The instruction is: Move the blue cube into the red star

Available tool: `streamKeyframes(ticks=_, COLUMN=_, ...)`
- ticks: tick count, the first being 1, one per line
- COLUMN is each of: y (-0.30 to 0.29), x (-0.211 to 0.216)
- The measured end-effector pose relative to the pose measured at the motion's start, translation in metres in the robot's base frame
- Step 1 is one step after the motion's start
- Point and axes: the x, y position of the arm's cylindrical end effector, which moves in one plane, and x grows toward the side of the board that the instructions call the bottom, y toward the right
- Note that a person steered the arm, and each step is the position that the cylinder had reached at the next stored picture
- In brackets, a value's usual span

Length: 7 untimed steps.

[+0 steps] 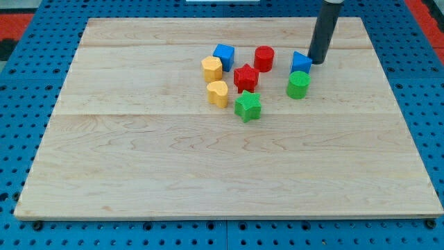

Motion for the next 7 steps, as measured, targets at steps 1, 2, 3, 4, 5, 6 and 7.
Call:
streamKeyframes(ticks=1, y=0.005, x=0.027)
streamKeyframes(ticks=2, y=-0.024, x=0.053)
streamKeyframes(ticks=3, y=-0.063, x=0.024)
streamKeyframes(ticks=4, y=-0.079, x=-0.001)
streamKeyframes(ticks=5, y=-0.075, x=-0.019)
streamKeyframes(ticks=6, y=-0.075, x=-0.043)
streamKeyframes(ticks=7, y=-0.096, x=-0.053)
